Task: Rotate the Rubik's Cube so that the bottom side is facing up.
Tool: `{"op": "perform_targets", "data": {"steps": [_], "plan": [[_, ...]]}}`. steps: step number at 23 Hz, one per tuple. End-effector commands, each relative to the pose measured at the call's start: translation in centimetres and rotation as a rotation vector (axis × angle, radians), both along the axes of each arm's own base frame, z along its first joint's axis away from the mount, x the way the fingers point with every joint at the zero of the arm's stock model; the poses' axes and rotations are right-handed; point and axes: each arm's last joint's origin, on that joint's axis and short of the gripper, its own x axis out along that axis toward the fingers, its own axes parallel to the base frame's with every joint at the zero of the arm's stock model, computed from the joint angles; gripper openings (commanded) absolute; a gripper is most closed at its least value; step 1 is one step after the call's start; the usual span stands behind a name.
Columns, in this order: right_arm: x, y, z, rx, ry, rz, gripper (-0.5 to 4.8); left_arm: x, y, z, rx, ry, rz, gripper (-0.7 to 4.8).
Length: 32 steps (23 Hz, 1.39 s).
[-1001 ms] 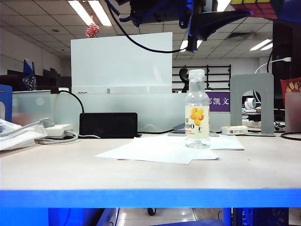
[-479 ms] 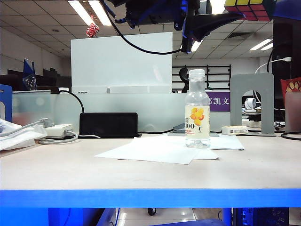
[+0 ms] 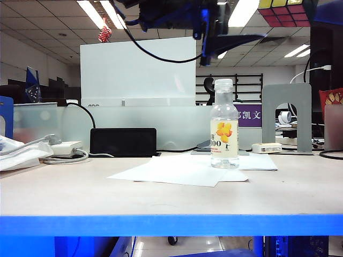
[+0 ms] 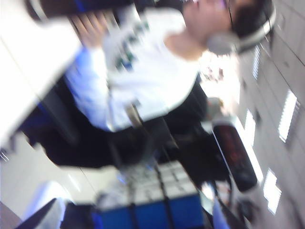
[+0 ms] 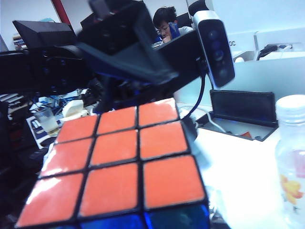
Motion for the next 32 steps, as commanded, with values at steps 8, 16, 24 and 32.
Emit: {"op": "perform_targets", "data": {"steps": [8, 16, 24, 32], "plan": [[0.2, 0.0, 1.5, 0.097, 0.131, 0.028, 2.34, 1.1, 2.3, 0.0, 0.016, -0.250, 0.082, 4.14], [1.0, -0.2, 4.2, 0.104, 0.259, -0.067, 2.83, -0.6, 5.9, 0.6, 0.492, -0.625, 0.274, 4.79], [1.0, 0.1, 4.0, 0.110, 0.440, -0.127, 2.83, -1.6, 7.2, -0.9, 0.980, -0.652, 0.370, 4.79], [0.8, 3.0, 5.4, -0.113, 0.514, -0.290, 2.83, -2.5, 6.7, -0.9, 1.057, -0.681, 0.351, 4.79]]}}
